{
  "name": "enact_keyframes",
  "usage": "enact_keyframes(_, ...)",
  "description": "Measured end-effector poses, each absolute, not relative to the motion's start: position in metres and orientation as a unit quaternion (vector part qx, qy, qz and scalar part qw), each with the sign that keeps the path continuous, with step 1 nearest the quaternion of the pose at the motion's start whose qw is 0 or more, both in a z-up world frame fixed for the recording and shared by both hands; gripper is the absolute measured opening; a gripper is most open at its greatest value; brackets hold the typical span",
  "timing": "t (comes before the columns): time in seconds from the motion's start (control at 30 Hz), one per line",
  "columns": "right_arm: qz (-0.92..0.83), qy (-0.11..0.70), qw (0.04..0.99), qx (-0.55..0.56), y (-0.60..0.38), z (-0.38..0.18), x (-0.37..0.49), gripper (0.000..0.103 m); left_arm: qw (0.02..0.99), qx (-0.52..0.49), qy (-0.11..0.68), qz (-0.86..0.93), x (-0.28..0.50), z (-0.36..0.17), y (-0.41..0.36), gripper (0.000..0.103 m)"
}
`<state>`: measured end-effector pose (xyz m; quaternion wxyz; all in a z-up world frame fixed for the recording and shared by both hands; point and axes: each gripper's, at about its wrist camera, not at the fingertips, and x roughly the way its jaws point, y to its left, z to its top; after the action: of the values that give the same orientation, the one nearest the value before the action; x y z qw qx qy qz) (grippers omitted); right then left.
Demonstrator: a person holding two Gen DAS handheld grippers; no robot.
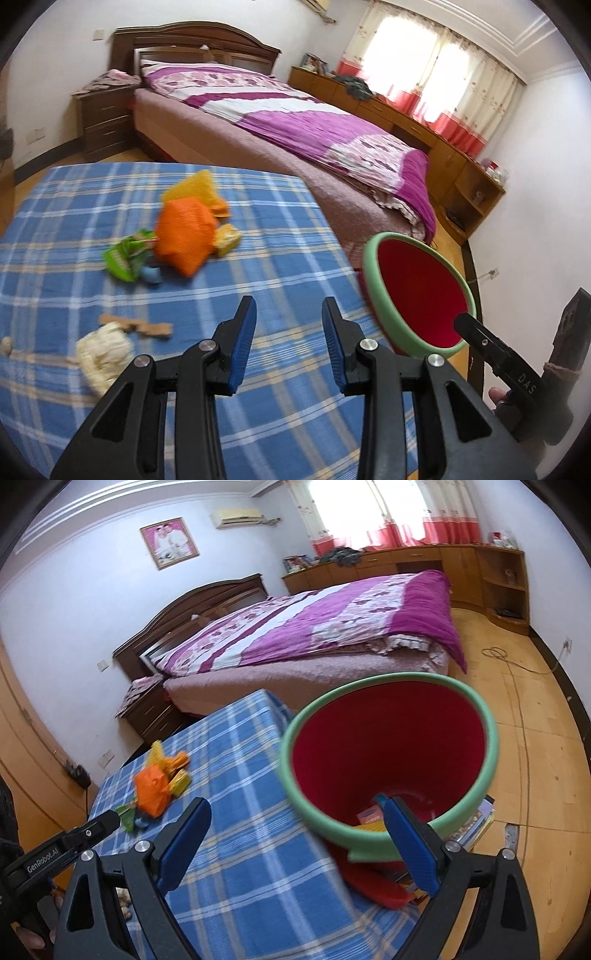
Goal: Collect trash
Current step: 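Move both open tools back over the table toward the remaining trash, then grasp the crumpled white plastic bag with the left tool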
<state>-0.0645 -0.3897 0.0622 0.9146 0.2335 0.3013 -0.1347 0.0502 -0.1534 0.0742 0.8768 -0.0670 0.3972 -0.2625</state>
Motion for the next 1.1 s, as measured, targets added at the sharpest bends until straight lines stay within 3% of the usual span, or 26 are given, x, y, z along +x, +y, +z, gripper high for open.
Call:
enact_keyframes(0.67, -0.072, 0.332, 0.92, 0.197, -0.301, 0.043, -0.061, 0.096, 0.902, -0.101, 0.39, -0.158, 0.029, 0.05, -0.038, 0.036)
enact_keyframes(0.83, -0.066, 0.342, 0.918, 0.188, -0.291, 0.036, -0.059, 0.096, 0.9, -0.112, 0.398, -0.136, 0.034, 0.037, -0.021, 0.042)
enact_keyframes(1.1, -0.063, 0.358, 0.912, 0.193, -0.289, 0.025, -0.055, 0.096, 0.886, -0.117, 0.429, -0.133, 0.047, 0.012, -0.023, 0.043)
